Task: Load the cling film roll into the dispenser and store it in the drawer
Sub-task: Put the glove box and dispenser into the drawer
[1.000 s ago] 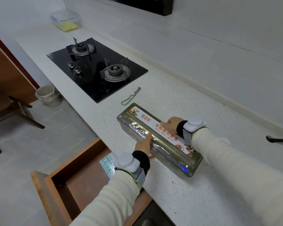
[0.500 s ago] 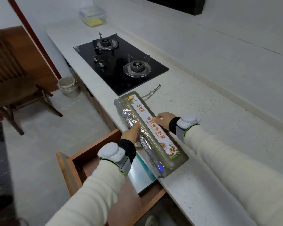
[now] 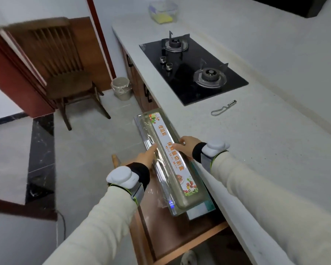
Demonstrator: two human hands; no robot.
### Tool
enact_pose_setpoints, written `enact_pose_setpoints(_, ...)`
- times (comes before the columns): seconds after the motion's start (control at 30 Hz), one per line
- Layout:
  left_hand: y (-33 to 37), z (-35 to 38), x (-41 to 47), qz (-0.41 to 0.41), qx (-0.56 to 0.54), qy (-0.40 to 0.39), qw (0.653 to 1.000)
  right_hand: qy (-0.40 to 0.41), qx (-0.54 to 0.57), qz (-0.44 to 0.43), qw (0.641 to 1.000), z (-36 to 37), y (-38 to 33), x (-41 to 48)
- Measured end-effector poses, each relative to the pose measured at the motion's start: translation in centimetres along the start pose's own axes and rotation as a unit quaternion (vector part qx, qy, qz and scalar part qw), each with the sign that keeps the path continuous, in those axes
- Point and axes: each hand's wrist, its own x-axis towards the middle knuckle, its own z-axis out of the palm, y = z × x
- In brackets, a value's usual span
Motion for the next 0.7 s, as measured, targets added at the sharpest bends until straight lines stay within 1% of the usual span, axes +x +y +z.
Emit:
enact_pose_setpoints(0.13, -2.5, -2.0, 1.3, -0.006, -0.011, 0.019, 1.0, -0.022, -0.031, -0.014, 0.999, 2.9, -0.6, 1.1)
enact_pose_setpoints(0.23, -4.6, -2.7, 2.1, -0.025, 0.005, 0.025, 0.999, -0.029, -0.041, 0.004, 0.999, 5.4, -0.3, 1.8)
enact_pose_setpoints(0.3, -5.9, -3.0, 2.6, -0.038, 0.009, 0.029, 0.999, -0.043, -0.033, 0.017, 0.998, 6.8, 0.1, 2.1)
enact_pose_setpoints(0.4, -7.9, -3.0, 3.1, -0.056, 0.0, 0.026, 0.998, -0.083, -0.034, 0.032, 0.995, 8.8, 0.8, 2.6)
enact_pose_setpoints(0.57, -10.0, -2.8, 3.8, -0.07, -0.029, 0.031, 0.997, -0.109, -0.025, 0.045, 0.993, 10.9, 1.5, 3.2)
enact_pose_setpoints(0.7, -12.0, -2.9, 5.2, -0.088, -0.022, 0.021, 0.996, -0.126, -0.019, 0.051, 0.99, 12.8, 2.6, 4.0)
